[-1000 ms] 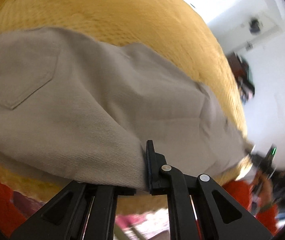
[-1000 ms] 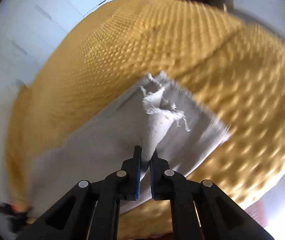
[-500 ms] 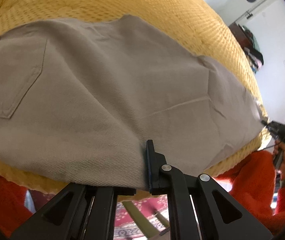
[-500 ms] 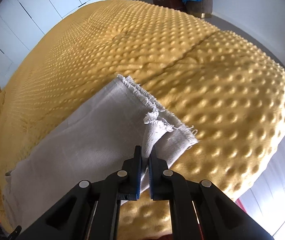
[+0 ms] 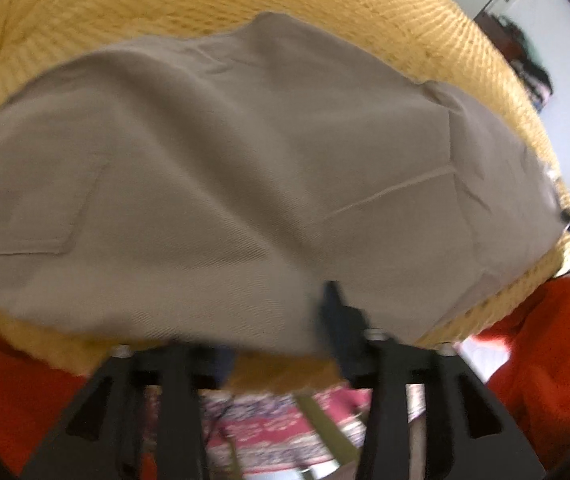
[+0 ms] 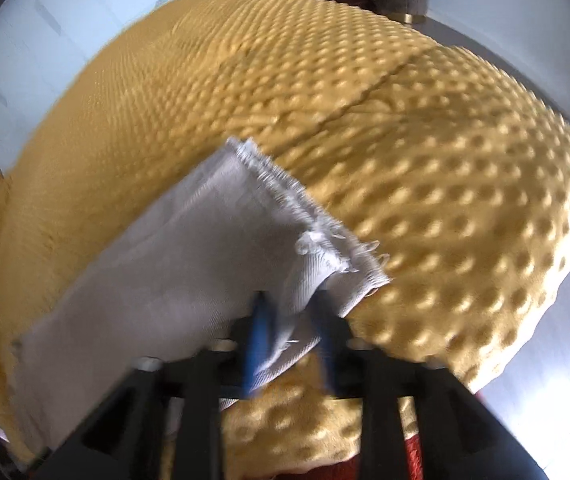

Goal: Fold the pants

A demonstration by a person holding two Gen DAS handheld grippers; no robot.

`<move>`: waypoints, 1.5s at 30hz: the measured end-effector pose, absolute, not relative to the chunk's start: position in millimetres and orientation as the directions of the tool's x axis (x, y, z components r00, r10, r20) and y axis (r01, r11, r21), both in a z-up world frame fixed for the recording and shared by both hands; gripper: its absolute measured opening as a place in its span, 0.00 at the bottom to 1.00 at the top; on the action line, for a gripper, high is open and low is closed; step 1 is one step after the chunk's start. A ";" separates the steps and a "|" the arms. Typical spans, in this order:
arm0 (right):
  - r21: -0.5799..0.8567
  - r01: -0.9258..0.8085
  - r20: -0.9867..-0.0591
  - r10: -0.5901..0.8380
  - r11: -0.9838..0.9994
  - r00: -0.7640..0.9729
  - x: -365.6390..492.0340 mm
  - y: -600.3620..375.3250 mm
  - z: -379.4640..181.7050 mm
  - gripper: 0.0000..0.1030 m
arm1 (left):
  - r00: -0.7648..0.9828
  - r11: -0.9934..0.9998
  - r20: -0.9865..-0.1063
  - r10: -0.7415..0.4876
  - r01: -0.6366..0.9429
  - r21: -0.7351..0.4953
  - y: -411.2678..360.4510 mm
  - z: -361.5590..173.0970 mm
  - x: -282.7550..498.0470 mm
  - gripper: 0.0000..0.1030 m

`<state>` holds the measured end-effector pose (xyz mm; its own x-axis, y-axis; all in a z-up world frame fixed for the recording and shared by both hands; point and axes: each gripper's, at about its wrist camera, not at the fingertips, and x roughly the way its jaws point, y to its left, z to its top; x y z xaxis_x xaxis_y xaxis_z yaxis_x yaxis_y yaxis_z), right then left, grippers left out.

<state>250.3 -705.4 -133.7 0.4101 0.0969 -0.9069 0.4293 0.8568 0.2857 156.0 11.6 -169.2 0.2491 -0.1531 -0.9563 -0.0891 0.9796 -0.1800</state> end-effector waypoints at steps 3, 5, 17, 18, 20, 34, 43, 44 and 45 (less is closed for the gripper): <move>0.276 0.478 -0.889 0.032 0.834 0.457 226.2 -724.5 -119.3 0.56 | 0.216 0.987 -0.968 -0.127 -0.073 -0.146 24.1 -145.2 133.4 0.53; 0.233 0.500 -0.874 -0.045 0.834 0.483 206.8 -731.6 -104.5 0.56 | 0.253 0.989 -0.960 -0.123 -0.048 -0.140 29.7 -118.9 122.9 0.52; 0.503 0.199 -0.752 0.313 0.841 0.580 253.7 -622.3 -111.7 0.61 | 0.305 0.991 -0.944 -0.129 0.011 -0.131 25.2 -158.5 298.7 0.38; 0.498 0.208 -0.763 0.312 0.842 0.567 257.1 -615.7 -121.5 0.61 | 0.290 0.998 -0.956 -0.053 -0.018 -0.061 26.6 -175.4 321.1 0.36; 0.450 0.239 -0.805 0.275 0.861 0.525 260.8 -607.0 -135.1 0.61 | 0.273 0.997 -0.962 0.019 -0.082 -0.004 35.4 -193.8 347.0 0.29; 0.757 0.261 -0.579 0.430 0.599 0.692 239.5 -674.3 -132.9 0.64 | 0.436 0.990 -0.900 0.023 -0.137 -0.041 50.6 -145.2 316.2 0.65; 0.718 0.274 -0.662 0.507 0.640 0.552 252.9 -699.4 -129.9 0.65 | 0.376 0.964 -0.903 -0.207 0.233 -0.124 -50.1 -161.5 231.2 0.68; 0.687 0.289 -0.697 0.494 0.666 0.520 258.2 -699.2 -135.1 0.65 | 0.350 0.969 -0.916 -0.194 0.215 -0.123 -55.0 -172.5 231.4 0.68; 0.648 0.317 -0.738 0.468 0.693 0.486 262.0 -700.8 -141.7 0.63 | 0.324 0.973 -0.927 -0.189 0.189 -0.132 -56.0 -181.9 232.6 0.68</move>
